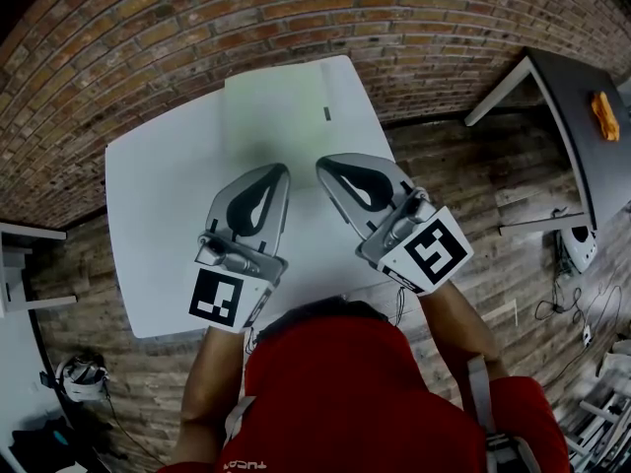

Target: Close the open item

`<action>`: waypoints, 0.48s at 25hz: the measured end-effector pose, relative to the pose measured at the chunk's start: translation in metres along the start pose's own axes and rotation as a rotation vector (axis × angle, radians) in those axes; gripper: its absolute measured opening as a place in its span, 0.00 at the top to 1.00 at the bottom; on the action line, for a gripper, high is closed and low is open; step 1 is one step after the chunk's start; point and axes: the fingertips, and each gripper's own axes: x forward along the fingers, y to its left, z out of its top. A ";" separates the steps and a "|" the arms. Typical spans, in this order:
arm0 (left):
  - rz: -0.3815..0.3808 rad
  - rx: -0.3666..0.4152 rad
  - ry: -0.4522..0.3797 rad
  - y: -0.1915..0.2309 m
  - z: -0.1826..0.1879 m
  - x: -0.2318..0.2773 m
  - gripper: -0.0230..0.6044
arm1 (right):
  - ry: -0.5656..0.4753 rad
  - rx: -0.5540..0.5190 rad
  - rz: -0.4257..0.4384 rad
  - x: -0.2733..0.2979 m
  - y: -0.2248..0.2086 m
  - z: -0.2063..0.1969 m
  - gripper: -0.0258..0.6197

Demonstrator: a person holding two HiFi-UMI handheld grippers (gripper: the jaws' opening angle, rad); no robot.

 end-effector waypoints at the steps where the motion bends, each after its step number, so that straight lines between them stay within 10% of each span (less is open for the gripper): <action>1: -0.002 0.001 0.001 -0.001 0.000 0.000 0.94 | 0.000 0.000 0.001 -0.001 0.001 0.000 0.91; 12: -0.012 0.011 0.002 -0.012 0.001 -0.008 0.94 | 0.002 -0.002 0.010 -0.010 0.011 -0.001 0.91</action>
